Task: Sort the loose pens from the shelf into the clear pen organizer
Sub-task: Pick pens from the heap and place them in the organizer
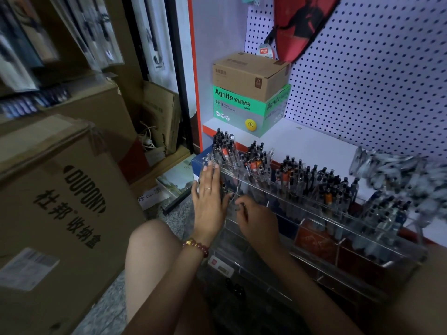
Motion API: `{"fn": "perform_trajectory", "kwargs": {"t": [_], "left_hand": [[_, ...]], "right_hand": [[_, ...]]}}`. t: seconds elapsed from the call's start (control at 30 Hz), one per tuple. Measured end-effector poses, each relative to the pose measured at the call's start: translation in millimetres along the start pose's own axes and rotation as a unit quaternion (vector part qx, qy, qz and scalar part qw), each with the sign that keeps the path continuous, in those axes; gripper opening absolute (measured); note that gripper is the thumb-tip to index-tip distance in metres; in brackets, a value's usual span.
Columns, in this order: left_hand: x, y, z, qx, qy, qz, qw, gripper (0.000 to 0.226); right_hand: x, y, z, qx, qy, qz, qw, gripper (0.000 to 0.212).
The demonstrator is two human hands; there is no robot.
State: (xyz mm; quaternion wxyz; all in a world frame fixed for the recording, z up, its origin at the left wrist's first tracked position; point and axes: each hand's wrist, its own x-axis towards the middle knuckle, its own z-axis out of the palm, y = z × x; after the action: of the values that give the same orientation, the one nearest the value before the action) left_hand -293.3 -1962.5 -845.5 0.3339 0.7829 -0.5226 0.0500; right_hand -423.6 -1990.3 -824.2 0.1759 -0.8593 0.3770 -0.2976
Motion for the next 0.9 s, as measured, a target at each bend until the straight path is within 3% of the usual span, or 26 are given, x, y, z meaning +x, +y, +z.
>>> {"fn": "perform_trajectory", "kwargs": {"t": [0.2,0.3,0.5,0.6,0.7,0.8,0.9], "left_hand": [[0,-1,6,0.012,0.010,-0.019,1.000,0.091],[-5,8,-3,-0.019,0.025,-0.009,0.999,0.079],[20,85,-42,-0.125,0.103,0.152,0.975,0.048],[53,130,-48,-0.138,0.112,0.233,0.956,0.035],[90,168,-37,-0.176,0.035,0.311,0.933,0.024],[124,206,-15,-0.211,-0.125,0.351,0.904,0.017],[147,242,12,-0.204,-0.244,0.337,0.886,0.020]], "right_hand": [[-5,0,-22,0.008,0.014,-0.063,0.998,0.017],[-8,-2,-41,0.013,0.009,-0.115,0.993,0.022],[6,-2,-125,0.025,0.099,-0.224,0.969,0.017],[15,15,-182,0.015,0.139,-0.212,0.967,0.017],[31,50,-233,0.038,0.137,-0.136,0.980,0.016],[62,108,-267,0.078,0.109,-0.002,0.991,0.016],[87,178,-274,-0.027,0.059,0.097,0.993,0.019]]}}
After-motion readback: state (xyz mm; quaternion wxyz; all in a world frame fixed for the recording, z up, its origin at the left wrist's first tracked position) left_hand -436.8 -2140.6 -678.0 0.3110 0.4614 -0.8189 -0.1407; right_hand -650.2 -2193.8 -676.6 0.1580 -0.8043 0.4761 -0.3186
